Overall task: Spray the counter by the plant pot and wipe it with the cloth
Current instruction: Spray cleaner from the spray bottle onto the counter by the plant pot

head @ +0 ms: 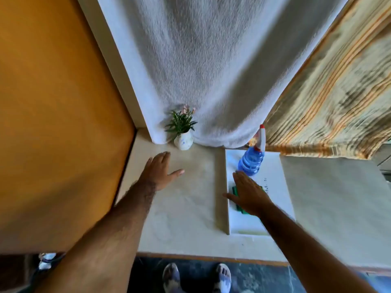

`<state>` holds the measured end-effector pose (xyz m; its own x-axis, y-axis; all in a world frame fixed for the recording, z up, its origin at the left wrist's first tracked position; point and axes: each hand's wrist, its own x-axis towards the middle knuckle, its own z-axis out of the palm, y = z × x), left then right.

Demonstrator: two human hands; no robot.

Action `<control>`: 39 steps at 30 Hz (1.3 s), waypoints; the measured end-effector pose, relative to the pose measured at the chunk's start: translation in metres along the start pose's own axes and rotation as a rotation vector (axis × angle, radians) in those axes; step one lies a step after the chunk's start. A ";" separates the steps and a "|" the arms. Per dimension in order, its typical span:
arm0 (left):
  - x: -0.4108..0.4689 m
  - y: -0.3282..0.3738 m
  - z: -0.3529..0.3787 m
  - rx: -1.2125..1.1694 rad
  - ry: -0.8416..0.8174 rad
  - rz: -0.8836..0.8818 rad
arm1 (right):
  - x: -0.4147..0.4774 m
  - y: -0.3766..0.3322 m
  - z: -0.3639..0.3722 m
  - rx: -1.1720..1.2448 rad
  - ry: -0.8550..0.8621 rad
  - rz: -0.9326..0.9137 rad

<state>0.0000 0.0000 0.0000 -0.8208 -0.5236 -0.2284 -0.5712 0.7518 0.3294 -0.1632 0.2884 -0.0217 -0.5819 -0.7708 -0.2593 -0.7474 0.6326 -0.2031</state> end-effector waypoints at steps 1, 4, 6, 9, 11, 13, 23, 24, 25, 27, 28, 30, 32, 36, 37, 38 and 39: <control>-0.002 -0.003 0.010 0.005 -0.033 -0.015 | -0.002 0.001 0.006 -0.004 -0.017 0.037; -0.013 -0.012 0.040 0.027 -0.115 -0.047 | -0.012 0.007 0.026 -0.004 -0.039 0.093; -0.017 -0.021 0.062 0.042 -0.134 -0.072 | -0.018 0.011 0.044 -0.008 -0.066 0.101; -0.020 -0.035 0.087 0.085 -0.144 -0.099 | -0.027 0.014 0.066 -0.011 -0.066 0.106; -0.025 -0.041 0.103 0.141 -0.152 -0.108 | -0.032 0.015 0.077 -0.014 -0.045 0.111; -0.030 -0.045 0.115 0.171 -0.115 -0.096 | -0.033 0.013 0.083 0.012 -0.013 0.116; -0.032 -0.058 0.138 0.135 -0.009 -0.036 | 0.026 0.032 0.025 0.665 0.524 0.503; -0.031 -0.059 0.139 0.139 -0.004 -0.030 | 0.038 0.038 0.013 0.748 0.586 0.486; -0.031 -0.060 0.140 0.141 -0.002 -0.025 | 0.050 0.044 0.002 0.816 0.632 0.469; -0.031 -0.060 0.141 0.147 0.010 -0.015 | 0.070 0.053 -0.015 0.899 0.671 0.448; -0.031 -0.061 0.142 0.154 0.019 -0.015 | 0.079 0.057 -0.021 0.917 0.665 0.423; -0.031 -0.063 0.145 0.167 0.037 -0.011 | 0.092 0.063 -0.025 0.922 0.647 0.346; -0.031 -0.065 0.149 0.182 0.052 -0.007 | 0.101 0.066 -0.022 0.938 0.661 0.334; -0.030 -0.070 0.157 0.204 0.103 -0.005 | 0.114 0.066 -0.021 1.075 0.718 0.424; -0.031 -0.071 0.158 0.204 0.122 -0.005 | 0.115 0.065 -0.022 1.096 0.731 0.429; -0.031 -0.071 0.160 0.204 0.137 -0.006 | 0.116 0.064 -0.024 1.107 0.743 0.421; -0.032 -0.071 0.161 0.207 0.153 -0.006 | 0.116 0.063 -0.027 1.108 0.758 0.412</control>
<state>0.0663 0.0280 -0.1640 -0.8167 -0.5710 -0.0836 -0.5770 0.8063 0.1301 -0.2862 0.2362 -0.0394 -0.9892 -0.1461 0.0114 -0.0519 0.2766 -0.9596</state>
